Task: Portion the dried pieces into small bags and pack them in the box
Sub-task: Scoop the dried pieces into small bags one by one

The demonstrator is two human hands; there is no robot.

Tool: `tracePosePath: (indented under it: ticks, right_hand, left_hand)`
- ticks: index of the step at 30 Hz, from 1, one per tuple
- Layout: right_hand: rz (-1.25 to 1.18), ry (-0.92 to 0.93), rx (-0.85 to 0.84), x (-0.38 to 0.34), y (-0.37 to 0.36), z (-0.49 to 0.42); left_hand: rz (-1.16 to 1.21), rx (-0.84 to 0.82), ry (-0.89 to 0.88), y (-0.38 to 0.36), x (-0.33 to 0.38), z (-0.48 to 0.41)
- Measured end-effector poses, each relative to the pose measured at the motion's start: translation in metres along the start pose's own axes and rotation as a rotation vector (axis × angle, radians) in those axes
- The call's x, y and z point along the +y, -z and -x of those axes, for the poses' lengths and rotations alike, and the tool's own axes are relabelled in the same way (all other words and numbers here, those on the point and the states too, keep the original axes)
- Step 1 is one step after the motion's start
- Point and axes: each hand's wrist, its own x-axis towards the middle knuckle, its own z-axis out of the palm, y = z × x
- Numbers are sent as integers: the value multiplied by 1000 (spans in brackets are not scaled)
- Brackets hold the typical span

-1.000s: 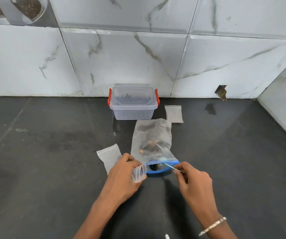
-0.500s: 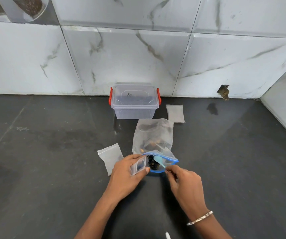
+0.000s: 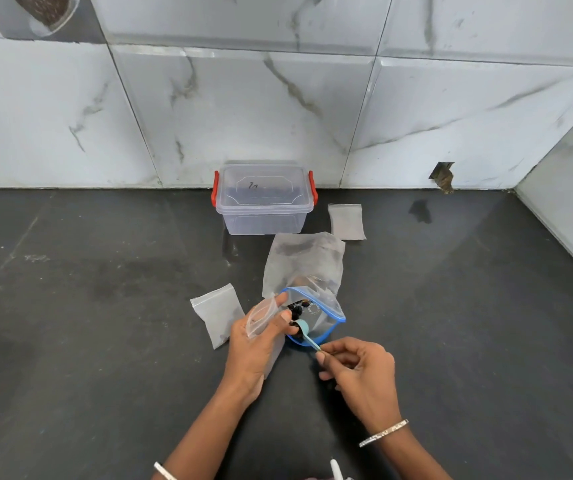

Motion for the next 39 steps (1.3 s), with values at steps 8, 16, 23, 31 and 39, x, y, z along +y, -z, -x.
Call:
tracePosePath:
  ticks: [8, 16, 23, 31, 39]
  right_hand:
    - [-381, -253, -17, -3, 2, -8]
    - [-583, -369, -5, -11, 10, -8]
    - [-650, -390, -69, -33, 34, 7]
    - [-526, -134, -127, -66, 34, 27]
    - [-268, 13, -94, -69, 14, 33]
  left_hand:
    - [36, -43, 18, 6, 0, 0]
    - [-255, -25, -91, 14, 0, 2]
    - [-538, -6, -259, 13, -9, -3]
    - [-646, 2, -324, 8, -12, -1]
    - [-623, 41, -375, 9, -16, 0]
